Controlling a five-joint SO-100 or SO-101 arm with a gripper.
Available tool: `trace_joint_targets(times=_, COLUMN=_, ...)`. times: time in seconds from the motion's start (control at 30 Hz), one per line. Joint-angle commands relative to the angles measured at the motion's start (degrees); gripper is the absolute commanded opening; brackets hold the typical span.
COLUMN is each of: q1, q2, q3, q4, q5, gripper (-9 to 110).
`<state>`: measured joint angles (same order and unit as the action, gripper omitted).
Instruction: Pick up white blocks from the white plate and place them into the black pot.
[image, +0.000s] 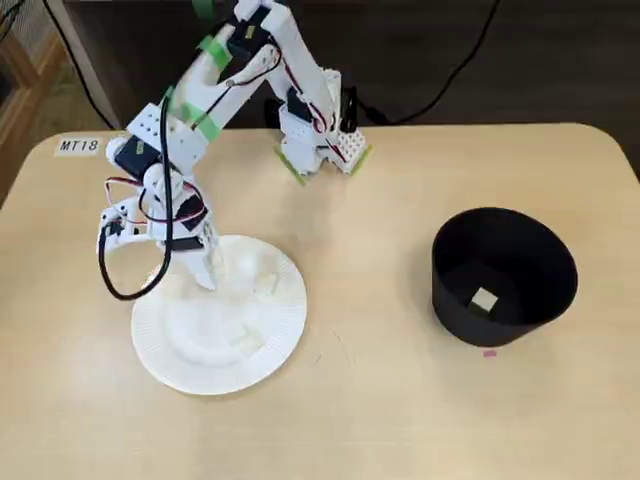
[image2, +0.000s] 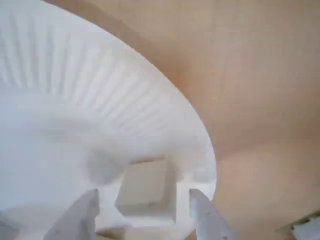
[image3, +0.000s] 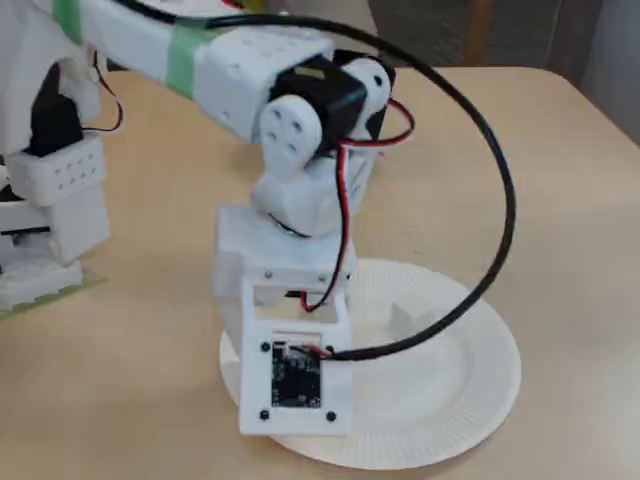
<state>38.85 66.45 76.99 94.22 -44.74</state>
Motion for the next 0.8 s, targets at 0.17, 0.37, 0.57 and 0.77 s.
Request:
trace_joint_targets(times=0.17, q1=0.88, q2=-2.64, q3=-5.01, q4=0.26, q5=3.69, gripper=-2)
trace_joint_targets(times=0.37, q1=-2.02, q2=0.09, q3=-7.73, q4=0.44, q5=5.98, gripper=-2)
trace_joint_targets(times=0.57, q1=-14.33, q2=18.11, q3=-16.61, q4=-0.70, q5=19.34, gripper=-2)
trace_joint_targets(times=0.77, q1=-38.23, q2=35.77, q3=-17.23, q4=-8.70, q5=36.56, gripper=-2)
